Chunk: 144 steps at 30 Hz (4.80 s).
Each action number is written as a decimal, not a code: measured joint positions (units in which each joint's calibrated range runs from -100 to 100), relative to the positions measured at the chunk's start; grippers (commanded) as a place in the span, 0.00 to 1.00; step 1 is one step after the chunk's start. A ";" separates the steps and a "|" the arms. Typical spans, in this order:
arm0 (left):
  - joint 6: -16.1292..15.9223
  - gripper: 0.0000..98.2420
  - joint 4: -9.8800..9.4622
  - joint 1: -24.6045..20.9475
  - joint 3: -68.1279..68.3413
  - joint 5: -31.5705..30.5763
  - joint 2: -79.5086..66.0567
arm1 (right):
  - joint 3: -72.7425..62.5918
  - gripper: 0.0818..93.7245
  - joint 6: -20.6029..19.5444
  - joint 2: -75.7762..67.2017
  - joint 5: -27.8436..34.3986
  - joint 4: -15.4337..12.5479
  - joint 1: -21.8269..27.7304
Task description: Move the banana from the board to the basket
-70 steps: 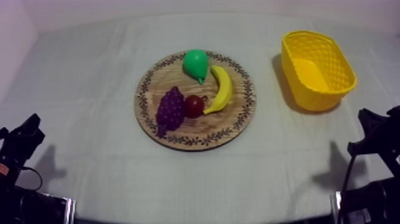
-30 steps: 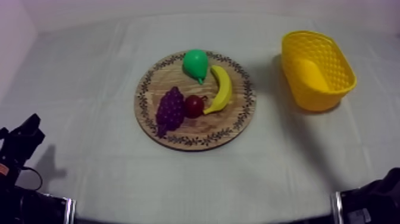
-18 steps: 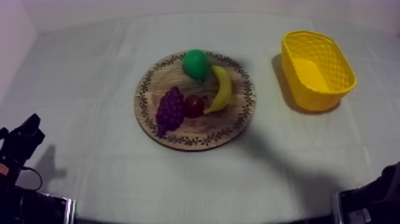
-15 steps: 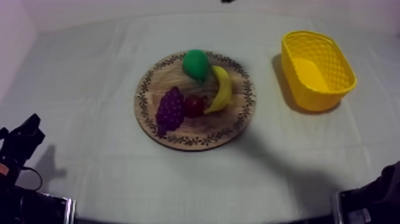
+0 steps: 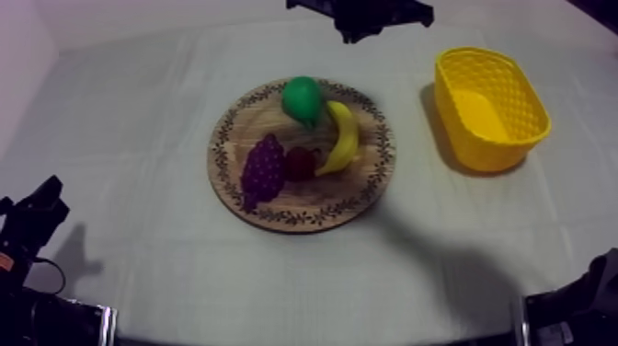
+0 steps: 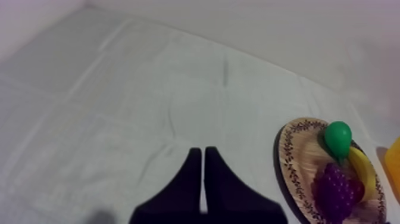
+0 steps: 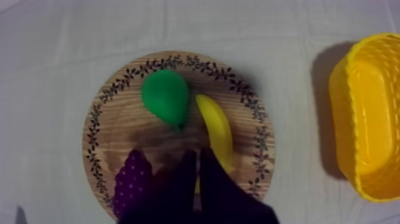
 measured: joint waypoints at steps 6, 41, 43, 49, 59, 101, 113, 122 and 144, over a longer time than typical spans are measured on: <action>0.00 0.00 0.00 0.00 0.00 0.00 0.00 | 2.51 0.00 -0.59 0.85 -1.08 0.47 -0.11; 0.00 0.00 0.00 0.00 0.00 0.00 0.00 | 5.88 0.80 1.65 3.42 -2.55 1.43 -0.43; 0.00 0.00 0.00 0.00 0.00 0.00 0.00 | 6.43 0.80 1.65 3.84 -2.67 1.21 -0.43; 0.00 0.00 0.00 0.00 0.00 0.00 0.00 | 7.49 0.80 1.35 5.03 -3.32 1.11 -0.56; 0.00 0.00 0.00 0.00 0.00 0.00 0.00 | 7.98 0.80 1.51 6.79 -4.55 0.98 -0.63; 0.00 0.00 0.00 0.00 0.00 0.00 0.00 | 3.57 0.68 0.82 24.49 -6.79 0.77 0.58; 0.00 0.00 0.00 0.00 0.00 0.00 0.00 | 3.50 0.49 3.40 24.52 -9.08 -0.50 1.82; 0.00 0.00 0.00 0.00 0.00 0.00 0.00 | 5.09 0.31 4.24 24.60 -10.65 -0.58 1.67; 0.00 0.00 0.00 0.00 0.00 0.00 0.00 | 5.76 0.21 6.65 19.52 -10.21 -0.54 2.22</action>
